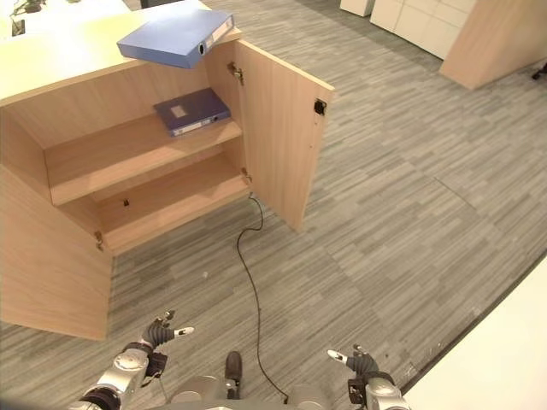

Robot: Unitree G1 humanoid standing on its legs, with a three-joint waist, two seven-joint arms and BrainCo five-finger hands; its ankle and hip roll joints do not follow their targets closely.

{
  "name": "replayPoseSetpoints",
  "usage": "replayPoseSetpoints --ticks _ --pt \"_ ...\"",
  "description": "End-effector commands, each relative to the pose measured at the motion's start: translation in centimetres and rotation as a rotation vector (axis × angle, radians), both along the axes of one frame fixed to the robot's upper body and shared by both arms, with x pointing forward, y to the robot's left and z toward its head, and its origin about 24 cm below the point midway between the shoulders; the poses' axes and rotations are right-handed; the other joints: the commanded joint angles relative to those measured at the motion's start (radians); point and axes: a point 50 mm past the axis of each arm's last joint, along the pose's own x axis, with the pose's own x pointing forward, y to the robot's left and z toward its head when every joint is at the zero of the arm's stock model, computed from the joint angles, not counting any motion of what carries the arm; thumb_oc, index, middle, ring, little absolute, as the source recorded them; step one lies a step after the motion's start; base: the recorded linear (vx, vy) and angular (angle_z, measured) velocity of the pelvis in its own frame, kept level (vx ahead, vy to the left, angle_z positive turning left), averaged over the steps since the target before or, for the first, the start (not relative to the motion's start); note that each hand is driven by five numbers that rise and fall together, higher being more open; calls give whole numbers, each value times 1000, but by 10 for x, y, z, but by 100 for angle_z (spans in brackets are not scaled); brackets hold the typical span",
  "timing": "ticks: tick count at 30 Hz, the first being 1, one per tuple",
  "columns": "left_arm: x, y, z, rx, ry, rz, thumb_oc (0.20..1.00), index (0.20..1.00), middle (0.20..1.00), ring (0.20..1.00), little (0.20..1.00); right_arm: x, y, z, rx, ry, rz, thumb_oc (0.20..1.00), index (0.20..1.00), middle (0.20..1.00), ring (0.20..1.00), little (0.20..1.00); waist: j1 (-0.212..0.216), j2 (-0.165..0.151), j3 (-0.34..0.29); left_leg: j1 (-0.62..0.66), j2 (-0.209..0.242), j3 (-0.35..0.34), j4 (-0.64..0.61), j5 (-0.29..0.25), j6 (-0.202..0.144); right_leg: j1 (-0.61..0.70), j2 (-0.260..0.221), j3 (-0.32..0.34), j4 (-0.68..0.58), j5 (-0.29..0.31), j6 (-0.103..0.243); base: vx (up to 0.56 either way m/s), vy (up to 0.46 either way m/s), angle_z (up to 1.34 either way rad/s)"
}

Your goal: Put the empty folder in the office cabinet

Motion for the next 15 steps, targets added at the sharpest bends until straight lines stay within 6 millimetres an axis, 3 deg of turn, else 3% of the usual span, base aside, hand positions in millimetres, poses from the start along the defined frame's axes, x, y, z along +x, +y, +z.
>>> replayPoseSetpoints --ticks 1,3,4,5,7,8,9,12,15 --pt "8 9 9 17 -67 24 1000 1000 1000 1000 1000 7 -7 7 1 -68 -27 1000 1000 1000 1000 1000 -7 21 -4 -5 34 -81 53 -45 -94 28 -73 13 -307 256 16 330 -70 13" --pt "9 9 9 14 -69 35 1000 1000 1000 1000 1000 4 -8 6 3 -62 -44 1000 1000 1000 1000 1000 -29 18 3 53 37 -100 36 -79 -108 -5 -72 -21 -409 213 15 398 -130 28" --pt "9 8 9 12 -74 37 1000 1000 1000 1000 1000 0 -10 5 12 -53 -69 1000 1000 1000 1000 1000 -70 3 11 118 22 -140 25 -126 -117 -68 -37 6 -536 230 38 380 -128 31" --pt "9 8 9 12 -74 37 1000 1000 1000 1000 1000 0 -10 5 11 -52 -69 1000 1000 1000 1000 1000 -72 7 15 127 27 -141 25 -133 -118 -59 -33 3 -536 225 38 402 -127 39" --pt "11 6 10 20 -84 25 1000 1000 1000 1000 1000 -7 -12 4 13 -42 -94 1000 1000 1000 1000 1000 -107 -4 27 169 16 -187 41 -177 -126 -85 24 100 -603 243 61 273 -105 61" --pt "14 3 11 15 -94 11 1000 1000 1000 1000 1000 -12 -16 3 12 -38 -122 1000 1000 1000 1000 1000 -113 -14 27 159 1 -218 76 -195 -127 -63 23 156 -627 238 62 212 -125 56" --pt "14 0 11 9 -98 9 1000 1000 1000 1000 1000 -12 -17 3 11 -34 -129 1000 1000 1000 1000 1000 -114 -18 35 156 -5 -217 101 -204 -127 -73 31 180 -601 244 53 151 -131 93" --pt "15 -3 10 1 -98 21 1000 1000 1000 1000 1000 -21 -24 2 -8 -7 -155 1000 1000 1000 1000 1000 -122 -10 31 155 15 -260 108 -211 -134 -113 33 173 -512 204 23 115 -165 55" --pt "11 -5 7 -3 -85 21 1000 1000 1000 1000 1000 -26 -27 1 -16 13 -161 1000 1000 1000 1000 1000 -125 -2 12 168 38 -273 85 -190 -150 -96 34 156 -515 186 7 108 -149 39"
